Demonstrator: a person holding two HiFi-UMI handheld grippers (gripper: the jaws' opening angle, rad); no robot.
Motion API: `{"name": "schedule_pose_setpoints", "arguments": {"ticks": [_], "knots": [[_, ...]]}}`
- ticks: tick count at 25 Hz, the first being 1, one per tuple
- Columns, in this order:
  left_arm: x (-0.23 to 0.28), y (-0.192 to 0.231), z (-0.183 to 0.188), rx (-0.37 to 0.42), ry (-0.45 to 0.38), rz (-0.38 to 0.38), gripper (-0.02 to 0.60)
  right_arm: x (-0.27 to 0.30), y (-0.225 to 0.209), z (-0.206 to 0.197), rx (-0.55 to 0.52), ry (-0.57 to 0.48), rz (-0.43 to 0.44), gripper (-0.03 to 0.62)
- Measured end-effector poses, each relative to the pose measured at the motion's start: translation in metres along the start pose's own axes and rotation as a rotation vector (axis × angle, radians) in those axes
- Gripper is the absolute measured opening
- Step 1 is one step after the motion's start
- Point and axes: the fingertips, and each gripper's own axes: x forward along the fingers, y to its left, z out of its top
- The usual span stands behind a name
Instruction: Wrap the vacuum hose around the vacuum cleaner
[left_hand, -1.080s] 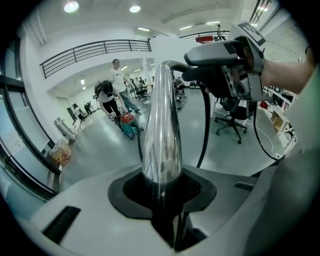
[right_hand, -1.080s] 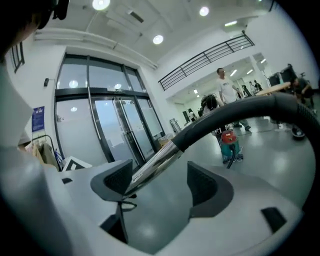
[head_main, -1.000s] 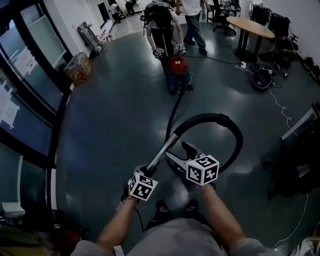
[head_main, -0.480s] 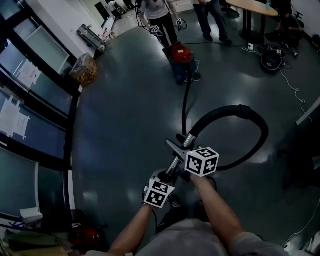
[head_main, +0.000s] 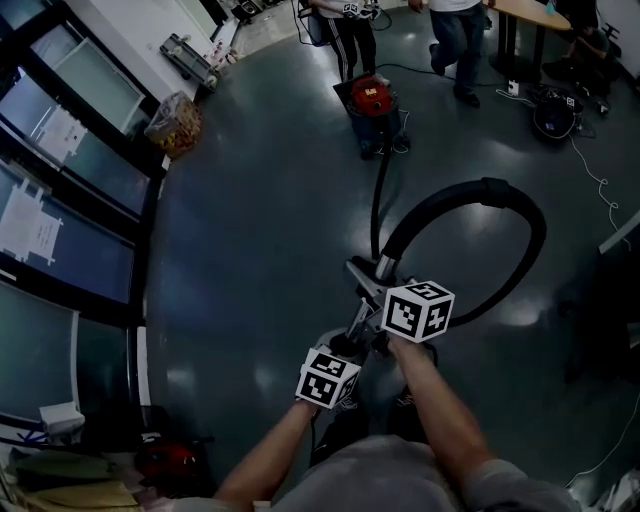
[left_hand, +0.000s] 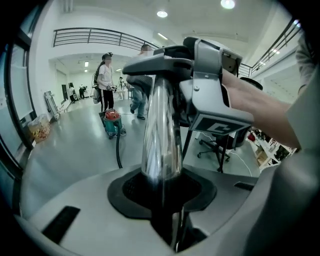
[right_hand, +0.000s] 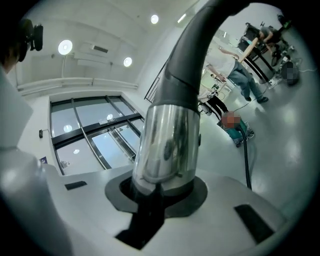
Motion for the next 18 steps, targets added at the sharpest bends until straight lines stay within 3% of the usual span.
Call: {"name": "schedule_pose_setpoints", "arguments": {"ticks": [4, 11, 18], "knots": [[0.002, 0.004, 0.008, 0.013, -0.032, -0.004, 0.126, 0.001, 0.013, 0.005, -0.044, 0.043, 0.029, 0.066], [-0.012, 0.02, 0.024, 0.113, -0.053, 0.024, 0.13, 0.003, 0.027, 0.023, -0.034, 0.026, 0.077, 0.066], [-0.031, 0.019, 0.03, 0.129, -0.056, 0.057, 0.147, -0.001, 0.033, 0.034, -0.016, 0.001, 0.091, 0.066]]}}
